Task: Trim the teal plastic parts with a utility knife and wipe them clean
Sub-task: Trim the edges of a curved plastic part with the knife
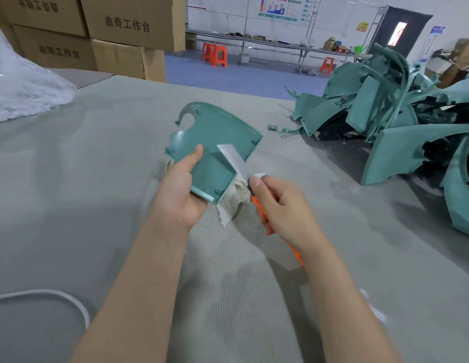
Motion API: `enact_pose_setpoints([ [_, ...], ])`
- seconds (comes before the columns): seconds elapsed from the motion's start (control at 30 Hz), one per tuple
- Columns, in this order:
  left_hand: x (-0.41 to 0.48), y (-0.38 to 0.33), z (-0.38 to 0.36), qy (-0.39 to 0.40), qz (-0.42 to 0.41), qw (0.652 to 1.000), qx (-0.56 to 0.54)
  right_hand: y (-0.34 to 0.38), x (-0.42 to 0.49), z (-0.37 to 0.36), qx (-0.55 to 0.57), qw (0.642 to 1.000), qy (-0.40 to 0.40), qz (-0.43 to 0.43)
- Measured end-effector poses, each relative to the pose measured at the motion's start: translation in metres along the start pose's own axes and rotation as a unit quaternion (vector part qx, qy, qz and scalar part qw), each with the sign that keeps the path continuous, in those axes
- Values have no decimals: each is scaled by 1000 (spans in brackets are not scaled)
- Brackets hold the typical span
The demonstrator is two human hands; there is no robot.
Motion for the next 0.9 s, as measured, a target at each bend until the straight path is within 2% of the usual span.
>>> enact_pose_setpoints([
  [0.2, 1, -3, 3, -4, -3, 1000, -30, -1, -4, -24, -25, 995, 99, 0],
  [0.27, 1, -3, 2, -3, -5, 1000, -28, 3, -3, -19, -11, 997, 81, 7],
  [0.4, 1, -2, 2, 0, -5, 1000, -18, 4, 1, 16, 12, 999, -46, 14],
  [0.47, 2, -1, 2, 0, -5, 1000, -17, 3, 2, 23, -5, 998, -69, 11],
  [0.77, 1, -3, 4, -8, -9, 1000, -8, 0, 1, 16, 21, 999, -33, 8],
  [0.9, 1, -5, 4, -11, -18, 999, -27, -1, 0, -1, -6, 1000, 21, 5],
])
Point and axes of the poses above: each hand's wrist, its own x-axis towards the middle knuckle, its own z-axis out of the back of the hand, y = z × x, the point moved 10 cm from there along x, towards the middle knuckle, and after that the axes turned 15 degrees about x, right-handed, at the moved point
